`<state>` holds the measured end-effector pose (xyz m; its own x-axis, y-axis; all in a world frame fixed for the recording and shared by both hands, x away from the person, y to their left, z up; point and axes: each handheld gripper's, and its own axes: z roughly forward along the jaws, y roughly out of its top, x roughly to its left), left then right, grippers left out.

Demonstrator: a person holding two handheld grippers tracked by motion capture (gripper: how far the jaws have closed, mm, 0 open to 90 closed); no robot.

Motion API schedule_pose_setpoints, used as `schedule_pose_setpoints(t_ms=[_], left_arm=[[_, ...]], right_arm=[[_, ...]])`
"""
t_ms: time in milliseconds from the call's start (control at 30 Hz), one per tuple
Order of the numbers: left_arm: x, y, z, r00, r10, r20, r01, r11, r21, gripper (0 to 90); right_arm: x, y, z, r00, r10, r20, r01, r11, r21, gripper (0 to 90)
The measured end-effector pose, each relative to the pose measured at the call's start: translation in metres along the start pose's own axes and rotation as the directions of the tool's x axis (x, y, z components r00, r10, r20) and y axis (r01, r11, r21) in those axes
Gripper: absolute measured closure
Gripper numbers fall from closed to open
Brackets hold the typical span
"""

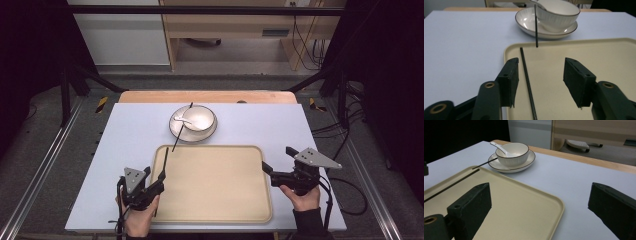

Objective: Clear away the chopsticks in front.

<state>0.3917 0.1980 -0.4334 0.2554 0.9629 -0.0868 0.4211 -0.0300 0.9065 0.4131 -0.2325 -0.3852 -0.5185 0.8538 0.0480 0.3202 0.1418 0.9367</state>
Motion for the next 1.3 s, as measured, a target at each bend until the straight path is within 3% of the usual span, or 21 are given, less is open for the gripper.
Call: schedule_pose_setpoints(t_ms=[200,233,433,533,567,633,933,1100,1233,1300], left_arm=[[0.008,0.026,0.000,0.9971,0.045,0.060,-0.043,0.9981,-0.045,33.8],[0.011,0.034,0.003,0.9949,0.053,0.086,-0.049,0.9979,-0.043,32.1],[0.014,0.052,0.019,0.9855,0.088,0.145,-0.086,0.9961,-0.019,24.0],[0.014,0.056,0.025,0.9837,0.107,0.145,-0.106,0.9942,-0.014,22.2],[0.015,0.060,0.032,0.9799,0.109,0.167,-0.110,0.9939,-0.003,19.7],[0.016,0.061,0.036,0.9786,0.107,0.176,-0.109,0.9941,0.000,18.5],[0.023,0.067,0.065,0.9776,0.130,0.166,-0.139,0.9893,0.044,15.4],[0.025,0.070,0.088,0.9733,0.172,0.152,-0.186,0.9794,0.079,14.7],[0.026,0.072,0.097,0.9721,0.171,0.161,-0.187,0.9783,0.090,14.8],[0.025,0.071,0.107,0.9689,0.190,0.159,-0.208,0.9725,0.105,15.5]], right_arm=[[0.000,0.001,-0.001,1.0000,0.003,0.002,-0.003,1.000,-0.006,4.9],[0.000,0.001,-0.001,1.0000,0.003,0.002,-0.003,1.000,-0.006,4.9],[0.000,0.001,-0.002,1.0000,-0.002,0.002,0.002,1.000,-0.011,5.0],[0.001,0.002,-0.002,1.0000,-0.002,0.002,0.002,1.000,-0.012,5.0],[0.000,0.002,-0.002,1.0000,0.000,0.002,0.000,1.000,-0.012,4.9],[0.000,0.001,-0.002,1.0000,0.002,0.002,-0.002,1.000,-0.012,5.0],[-0.001,0.001,-0.001,1.0000,0.002,0.002,-0.002,1.000,-0.010,5.0],[-0.001,0.000,0.000,1.0000,0.004,0.003,-0.004,1.000,-0.006,5.0],[-0.002,0.000,0.000,1.0000,0.006,0.004,-0.006,1.000,-0.007,5.0],[-0.003,0.000,0.000,1.0000,0.006,0.005,-0.006,1.000,-0.011,5.0]])
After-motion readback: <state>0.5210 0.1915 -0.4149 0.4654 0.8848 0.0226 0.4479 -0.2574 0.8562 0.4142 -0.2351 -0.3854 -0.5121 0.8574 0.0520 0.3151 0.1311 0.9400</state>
